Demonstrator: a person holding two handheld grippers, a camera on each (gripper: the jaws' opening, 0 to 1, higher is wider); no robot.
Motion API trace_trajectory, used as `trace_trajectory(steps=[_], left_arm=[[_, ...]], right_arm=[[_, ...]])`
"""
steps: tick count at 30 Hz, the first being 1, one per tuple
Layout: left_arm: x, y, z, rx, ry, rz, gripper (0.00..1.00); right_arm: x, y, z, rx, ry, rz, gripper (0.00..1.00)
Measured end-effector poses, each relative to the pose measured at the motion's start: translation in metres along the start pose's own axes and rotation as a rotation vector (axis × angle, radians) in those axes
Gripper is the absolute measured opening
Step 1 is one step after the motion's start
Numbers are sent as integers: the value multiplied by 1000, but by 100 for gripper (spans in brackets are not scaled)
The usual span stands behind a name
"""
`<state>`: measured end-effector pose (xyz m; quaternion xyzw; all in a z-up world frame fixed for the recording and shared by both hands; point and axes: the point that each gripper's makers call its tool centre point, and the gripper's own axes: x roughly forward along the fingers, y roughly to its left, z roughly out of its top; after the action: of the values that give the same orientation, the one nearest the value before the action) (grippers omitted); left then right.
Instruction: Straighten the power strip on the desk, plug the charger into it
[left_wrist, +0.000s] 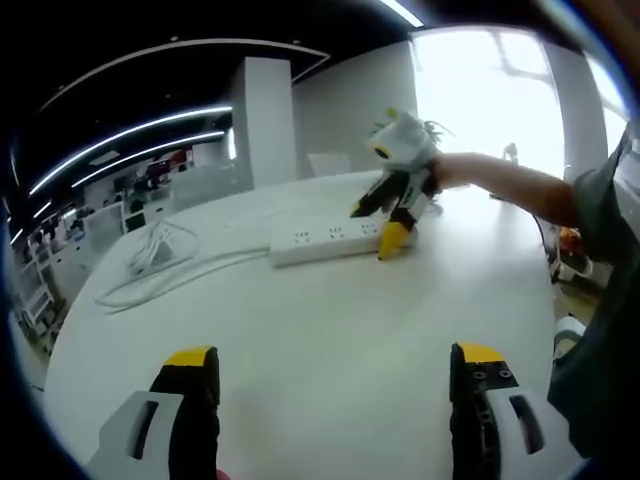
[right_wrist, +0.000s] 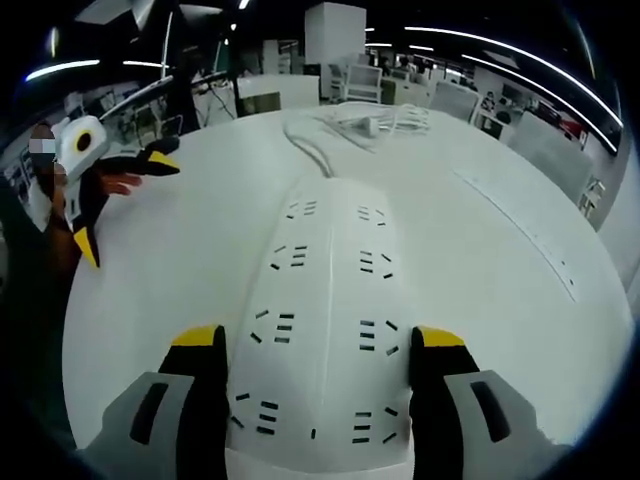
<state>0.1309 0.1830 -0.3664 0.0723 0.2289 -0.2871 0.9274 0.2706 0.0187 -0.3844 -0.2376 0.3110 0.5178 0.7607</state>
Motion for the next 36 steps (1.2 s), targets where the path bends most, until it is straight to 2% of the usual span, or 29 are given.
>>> trace_trajectory(steps=[36], left_arm=[[-2, 2, -7, -8, 17, 15, 99]], right_arm=[[-4, 1, -3, -71, 26, 67, 74]])
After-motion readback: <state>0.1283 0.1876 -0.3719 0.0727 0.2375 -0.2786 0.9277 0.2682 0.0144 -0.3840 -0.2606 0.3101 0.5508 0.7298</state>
